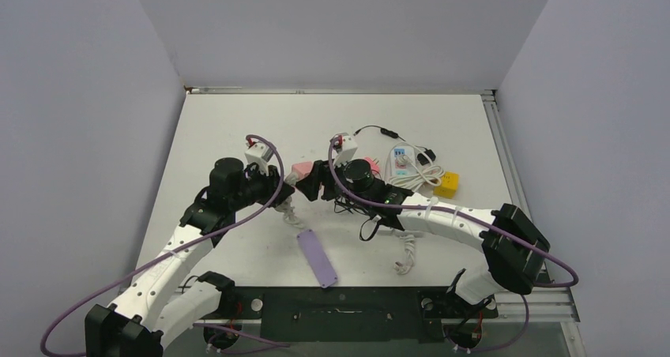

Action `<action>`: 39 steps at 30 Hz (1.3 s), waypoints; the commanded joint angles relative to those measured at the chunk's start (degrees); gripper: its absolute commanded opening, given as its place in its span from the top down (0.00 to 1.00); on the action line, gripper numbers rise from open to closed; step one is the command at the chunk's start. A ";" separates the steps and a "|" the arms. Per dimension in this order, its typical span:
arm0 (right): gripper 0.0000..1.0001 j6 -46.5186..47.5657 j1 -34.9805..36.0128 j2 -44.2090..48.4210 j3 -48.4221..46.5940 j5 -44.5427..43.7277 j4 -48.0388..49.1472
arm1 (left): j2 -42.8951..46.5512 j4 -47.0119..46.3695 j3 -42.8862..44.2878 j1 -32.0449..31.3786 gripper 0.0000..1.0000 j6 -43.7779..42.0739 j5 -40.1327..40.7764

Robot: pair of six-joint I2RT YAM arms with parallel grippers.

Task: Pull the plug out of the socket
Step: Remove the socket from the socket.

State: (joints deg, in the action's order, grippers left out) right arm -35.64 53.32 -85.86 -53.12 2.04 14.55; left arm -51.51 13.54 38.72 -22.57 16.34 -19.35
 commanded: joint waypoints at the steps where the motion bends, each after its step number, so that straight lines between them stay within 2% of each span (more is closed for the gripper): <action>1: 0.95 2.69 -1.56 0.80 -0.10 -8.03 -2.61 | 1.52 -5.96 2.07 0.04 1.00 0.43 -0.75; 7: 0.95 9.95 -1.56 4.37 3.95 4.97 6.13 | -0.18 -5.14 3.18 5.44 1.00 1.36 -3.97; 12: 0.95 13.89 -1.13 6.71 5.03 12.75 7.21 | -0.39 -4.99 3.36 6.92 1.00 1.59 -4.12; 15: 0.95 13.43 -1.10 6.67 4.83 11.32 5.93 | -0.07 -5.59 2.96 6.92 1.00 1.67 -4.38; 18: 0.95 10.01 -1.12 5.69 3.75 5.29 3.05 | 0.78 -5.90 2.44 5.53 1.00 0.73 -3.54; 23: 0.95 4.16 -1.30 2.48 -0.17 -7.45 -6.89 | 4.13 -3.37 2.02 -2.58 1.00 -3.63 6.91; 28: 0.95 1.88 -1.62 -0.83 -3.44 -13.36 -12.15 | 6.39 -4.98 0.60 -6.37 1.00 -4.47 7.65; 33: 0.95 2.41 -1.64 -1.44 -3.80 -12.92 -11.13 | 5.21 -4.84 1.17 -6.35 1.00 -3.83 6.57; 36: 0.95 5.05 -2.08 0.08 -0.57 -6.78 -5.06 | 4.53 -4.38 1.62 -4.63 1.00 -2.96 6.07; 39: 0.95 8.30 -2.58 1.91 2.77 0.90 2.28 | 2.71 -4.71 2.10 -0.42 1.00 -0.91 2.11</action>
State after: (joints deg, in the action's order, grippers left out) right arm -33.23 53.54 -85.38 -54.48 2.55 11.44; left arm -48.53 13.98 37.60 -26.79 13.17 -11.40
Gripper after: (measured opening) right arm 0.616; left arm 0.184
